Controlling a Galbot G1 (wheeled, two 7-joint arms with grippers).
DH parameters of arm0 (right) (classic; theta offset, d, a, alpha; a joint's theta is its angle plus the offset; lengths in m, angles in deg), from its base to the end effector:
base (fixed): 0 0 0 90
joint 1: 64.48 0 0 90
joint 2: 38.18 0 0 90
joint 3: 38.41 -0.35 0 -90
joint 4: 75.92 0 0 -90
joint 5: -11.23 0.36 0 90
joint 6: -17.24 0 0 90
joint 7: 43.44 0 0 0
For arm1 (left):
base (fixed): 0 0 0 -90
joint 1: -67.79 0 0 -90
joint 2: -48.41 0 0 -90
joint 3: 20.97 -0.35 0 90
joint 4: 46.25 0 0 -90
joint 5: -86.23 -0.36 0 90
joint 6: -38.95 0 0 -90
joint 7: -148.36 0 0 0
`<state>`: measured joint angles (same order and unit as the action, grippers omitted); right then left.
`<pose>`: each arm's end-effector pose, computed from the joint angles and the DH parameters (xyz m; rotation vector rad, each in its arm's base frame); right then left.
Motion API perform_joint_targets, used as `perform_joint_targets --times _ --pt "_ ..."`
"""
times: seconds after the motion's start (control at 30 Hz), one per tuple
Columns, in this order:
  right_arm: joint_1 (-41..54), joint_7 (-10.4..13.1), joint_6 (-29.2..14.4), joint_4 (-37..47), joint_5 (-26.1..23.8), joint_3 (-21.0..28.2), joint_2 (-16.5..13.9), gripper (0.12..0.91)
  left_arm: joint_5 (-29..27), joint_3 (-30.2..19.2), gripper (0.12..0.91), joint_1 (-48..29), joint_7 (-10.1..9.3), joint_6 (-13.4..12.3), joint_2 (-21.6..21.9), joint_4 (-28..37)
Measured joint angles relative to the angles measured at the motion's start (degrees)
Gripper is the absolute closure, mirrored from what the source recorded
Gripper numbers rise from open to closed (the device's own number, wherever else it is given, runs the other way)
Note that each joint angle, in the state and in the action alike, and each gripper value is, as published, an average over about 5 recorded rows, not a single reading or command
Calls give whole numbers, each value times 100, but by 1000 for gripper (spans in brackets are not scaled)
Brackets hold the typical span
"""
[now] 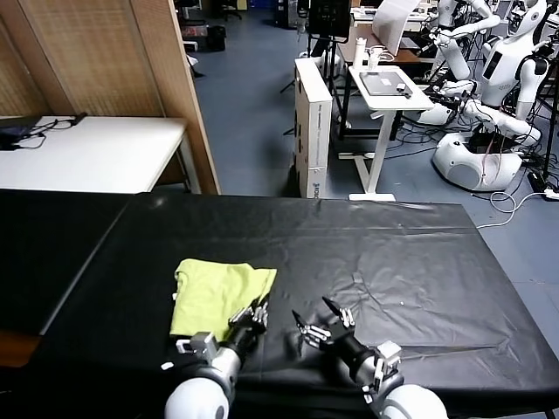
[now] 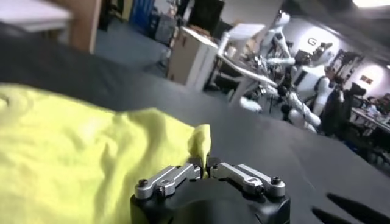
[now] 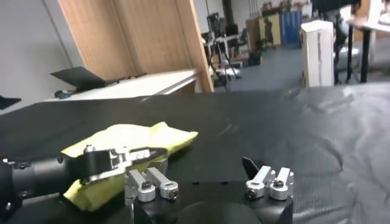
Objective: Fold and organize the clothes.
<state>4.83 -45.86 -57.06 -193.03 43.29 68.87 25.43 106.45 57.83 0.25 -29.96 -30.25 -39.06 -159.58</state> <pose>0.2125 0.0026 -0.3035 0.7285 -2.6836 -0.2745 0.2194 -0.0550 -0.3180 -0.4084 -2.6939 0.4903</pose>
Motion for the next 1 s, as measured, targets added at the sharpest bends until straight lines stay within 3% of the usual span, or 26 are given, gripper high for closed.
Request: perform_joint_targets --times 0.27,0.37,0.53,0.7,0.8,1.0 --pt "405 554 624 -33 670 407 -28 118 3 227 217 -97 295 -231 492 -605" --pt "565 798 771 5 830 679 5 118 19 424 138 -70 298 -288 805 -736" --pt "816 1169 865 145 971 1171 173 118 53 839 124 29 266 -350 1239 -856" --pt "978 1241 897 341 1007 1445 422 142 48 1171 123 184 240 -378 1318 -980" --pt "1038 1238 902 413 1006 1506 543 261 55 1318 123 258 203 -378 1269 -1061" --pt "1046 1170 882 442 903 1462 641 613 126 1557 123 349 136 -403 1175 -1158"
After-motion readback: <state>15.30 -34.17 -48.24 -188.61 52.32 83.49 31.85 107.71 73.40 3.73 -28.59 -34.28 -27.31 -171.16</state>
